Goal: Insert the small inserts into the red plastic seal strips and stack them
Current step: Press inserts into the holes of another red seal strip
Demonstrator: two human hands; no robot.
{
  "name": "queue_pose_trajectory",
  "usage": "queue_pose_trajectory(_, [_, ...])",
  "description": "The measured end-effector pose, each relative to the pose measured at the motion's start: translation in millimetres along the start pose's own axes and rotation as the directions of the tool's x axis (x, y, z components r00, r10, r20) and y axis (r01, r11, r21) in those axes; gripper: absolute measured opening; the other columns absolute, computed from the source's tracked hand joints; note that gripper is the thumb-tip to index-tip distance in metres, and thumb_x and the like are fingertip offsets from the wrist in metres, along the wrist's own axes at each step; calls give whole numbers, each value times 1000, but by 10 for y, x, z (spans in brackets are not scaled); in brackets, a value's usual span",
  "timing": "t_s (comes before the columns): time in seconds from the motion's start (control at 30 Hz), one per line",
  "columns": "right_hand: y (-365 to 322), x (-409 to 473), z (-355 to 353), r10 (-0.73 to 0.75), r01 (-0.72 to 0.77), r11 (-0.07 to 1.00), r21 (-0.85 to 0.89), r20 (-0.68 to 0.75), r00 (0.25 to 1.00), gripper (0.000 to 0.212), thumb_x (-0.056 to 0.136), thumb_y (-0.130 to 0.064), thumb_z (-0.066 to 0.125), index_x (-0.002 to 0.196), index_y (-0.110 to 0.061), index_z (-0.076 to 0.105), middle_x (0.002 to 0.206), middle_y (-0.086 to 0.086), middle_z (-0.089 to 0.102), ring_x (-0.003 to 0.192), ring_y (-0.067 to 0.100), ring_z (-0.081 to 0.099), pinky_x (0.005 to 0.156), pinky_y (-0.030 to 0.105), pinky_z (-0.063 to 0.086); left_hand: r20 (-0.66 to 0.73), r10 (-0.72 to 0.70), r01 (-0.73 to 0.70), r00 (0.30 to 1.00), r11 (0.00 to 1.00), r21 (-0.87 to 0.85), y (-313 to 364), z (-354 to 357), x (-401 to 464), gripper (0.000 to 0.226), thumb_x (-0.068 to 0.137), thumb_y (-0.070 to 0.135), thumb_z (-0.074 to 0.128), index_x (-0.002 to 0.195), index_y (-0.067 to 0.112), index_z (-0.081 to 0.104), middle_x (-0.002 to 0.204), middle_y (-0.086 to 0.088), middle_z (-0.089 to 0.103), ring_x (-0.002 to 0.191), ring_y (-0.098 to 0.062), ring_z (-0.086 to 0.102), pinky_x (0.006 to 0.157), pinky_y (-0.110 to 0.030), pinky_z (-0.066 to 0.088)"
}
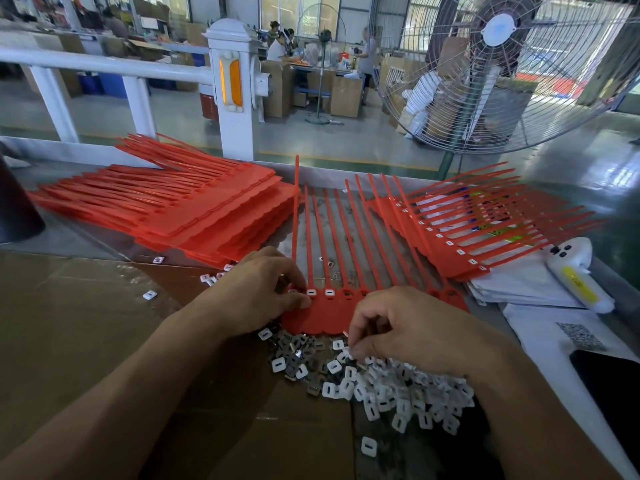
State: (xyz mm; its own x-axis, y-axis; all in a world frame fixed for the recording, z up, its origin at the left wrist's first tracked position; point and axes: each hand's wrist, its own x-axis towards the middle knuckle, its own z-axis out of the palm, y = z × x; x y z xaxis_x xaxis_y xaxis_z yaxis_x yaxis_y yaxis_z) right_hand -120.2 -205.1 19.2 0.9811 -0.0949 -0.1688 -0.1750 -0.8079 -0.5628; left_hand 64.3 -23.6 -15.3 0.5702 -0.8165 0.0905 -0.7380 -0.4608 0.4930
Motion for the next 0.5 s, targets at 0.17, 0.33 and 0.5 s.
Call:
queue_pose_trajectory(0.17, [23, -4, -6, -20, 21, 999, 42, -30, 999, 9, 86, -41, 82, 89, -39, 74, 88, -19, 72, 78, 0, 67, 67, 21, 51, 8, -1, 1, 1000, 1000, -2, 2, -11, -1, 27, 86, 53, 73, 108, 40, 68, 119, 17, 49, 112, -5, 48, 98, -31, 47])
queue_pose_trajectory(0.33, [29, 16, 11, -48, 49, 998, 49, -18, 999, 15, 82, -41, 85, 93, -41, 74, 90, -16, 69, 74, -1, 63, 65, 20, 48, 8, -3, 3, 1000, 1000, 5, 13, -20, -2, 27, 86, 52, 73, 109, 40, 68, 119, 16, 49, 113, -7, 47, 98, -30, 46])
queue_pose_trajectory(0.5, [28, 60, 66, -62, 62, 998, -22, -11, 998, 11, 84, -37, 84, 89, -37, 74, 94, -22, 65, 80, -3, 62, 68, 21, 46, 23, -12, 12, 1000, 1000, 0, 30, -24, -1, 26, 87, 52, 72, 110, 40, 68, 121, 16, 49, 114, -7, 47, 99, -32, 47])
